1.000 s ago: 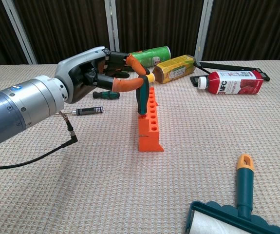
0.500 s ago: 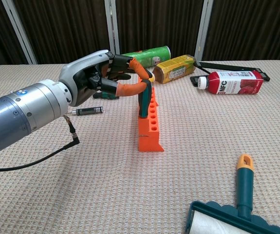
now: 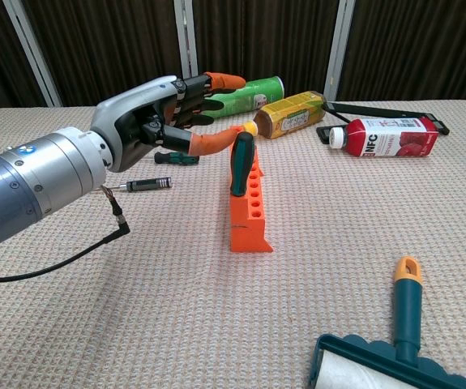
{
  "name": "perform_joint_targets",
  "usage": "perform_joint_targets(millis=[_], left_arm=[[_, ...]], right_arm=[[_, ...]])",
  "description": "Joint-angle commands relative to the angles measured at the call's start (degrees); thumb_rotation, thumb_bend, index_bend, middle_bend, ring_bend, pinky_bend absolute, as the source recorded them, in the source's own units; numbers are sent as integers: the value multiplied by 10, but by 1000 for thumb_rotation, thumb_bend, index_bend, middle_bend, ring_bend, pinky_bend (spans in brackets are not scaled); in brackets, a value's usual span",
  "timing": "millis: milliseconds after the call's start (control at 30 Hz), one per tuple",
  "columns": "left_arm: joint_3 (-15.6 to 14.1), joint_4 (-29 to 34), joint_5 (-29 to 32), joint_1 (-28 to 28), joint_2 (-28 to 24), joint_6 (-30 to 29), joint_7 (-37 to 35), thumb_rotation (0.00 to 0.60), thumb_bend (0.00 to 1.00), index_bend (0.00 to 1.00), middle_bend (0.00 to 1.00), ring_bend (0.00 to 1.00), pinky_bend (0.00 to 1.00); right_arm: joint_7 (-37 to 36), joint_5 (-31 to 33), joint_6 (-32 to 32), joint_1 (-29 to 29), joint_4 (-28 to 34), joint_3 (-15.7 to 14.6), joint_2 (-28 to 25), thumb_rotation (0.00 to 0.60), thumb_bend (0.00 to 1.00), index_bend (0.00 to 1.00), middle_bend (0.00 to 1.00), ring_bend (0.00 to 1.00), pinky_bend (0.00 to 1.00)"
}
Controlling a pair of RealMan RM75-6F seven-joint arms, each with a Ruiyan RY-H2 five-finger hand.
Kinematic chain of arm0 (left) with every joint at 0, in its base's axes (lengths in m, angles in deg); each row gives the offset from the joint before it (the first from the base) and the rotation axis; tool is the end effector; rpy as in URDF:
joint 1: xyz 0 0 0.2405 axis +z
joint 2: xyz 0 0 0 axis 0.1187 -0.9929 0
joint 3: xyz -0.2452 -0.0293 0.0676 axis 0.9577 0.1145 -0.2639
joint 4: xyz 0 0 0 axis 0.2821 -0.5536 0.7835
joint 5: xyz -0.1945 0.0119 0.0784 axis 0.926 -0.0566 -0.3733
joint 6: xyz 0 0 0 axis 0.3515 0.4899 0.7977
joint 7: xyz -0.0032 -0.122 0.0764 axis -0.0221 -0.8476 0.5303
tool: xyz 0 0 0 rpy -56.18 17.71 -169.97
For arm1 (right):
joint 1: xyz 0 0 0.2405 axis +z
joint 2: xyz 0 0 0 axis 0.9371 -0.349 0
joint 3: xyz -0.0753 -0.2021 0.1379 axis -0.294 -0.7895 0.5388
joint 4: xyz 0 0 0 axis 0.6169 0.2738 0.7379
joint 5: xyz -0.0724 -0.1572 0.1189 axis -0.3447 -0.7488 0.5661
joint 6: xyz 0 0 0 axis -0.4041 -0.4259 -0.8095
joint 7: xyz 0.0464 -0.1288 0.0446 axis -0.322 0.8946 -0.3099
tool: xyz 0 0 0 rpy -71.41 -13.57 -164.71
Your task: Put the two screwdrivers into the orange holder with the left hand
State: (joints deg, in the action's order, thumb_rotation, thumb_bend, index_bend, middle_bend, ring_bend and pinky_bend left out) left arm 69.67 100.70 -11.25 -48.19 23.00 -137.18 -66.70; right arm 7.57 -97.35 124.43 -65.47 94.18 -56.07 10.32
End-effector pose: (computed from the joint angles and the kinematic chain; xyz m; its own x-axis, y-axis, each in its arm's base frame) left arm -0.0696 0.3122 -0.0434 -0.3921 0.5302 0.7517 0.7945 -0.2168 0.5673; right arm -0.3254 -0.1846 0.1438 0.1971 -0.0161 0.9803 -0.9770 0.0801 0.1977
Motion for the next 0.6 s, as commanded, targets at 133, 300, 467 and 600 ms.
perform_joint_targets(millis=[133, 300, 467, 600], left_arm=[[0, 17, -22, 13, -22, -35, 23, 598, 384, 168, 5, 0, 0], [-4, 35, -25, 36, -69, -70, 87, 598, 515, 345, 39, 0, 0], [-23, 38, 7, 60, -128, -77, 194, 597, 569, 398, 60, 0, 0], [-36, 28, 63, 70, -159, -64, 283, 600, 578, 410, 66, 0, 0]], right_arm=[[0, -1, 0, 0, 1, 0, 0, 600, 0, 104, 0, 0, 0], [-1, 0, -1, 0, 0, 0, 0, 600, 0, 103, 0, 0, 0], [-3, -1, -2, 1, -2, -1, -1, 600, 0, 104, 0, 0, 0], [-2, -2, -5, 2, -3, -2, 0, 600, 0, 104, 0, 0, 0]])
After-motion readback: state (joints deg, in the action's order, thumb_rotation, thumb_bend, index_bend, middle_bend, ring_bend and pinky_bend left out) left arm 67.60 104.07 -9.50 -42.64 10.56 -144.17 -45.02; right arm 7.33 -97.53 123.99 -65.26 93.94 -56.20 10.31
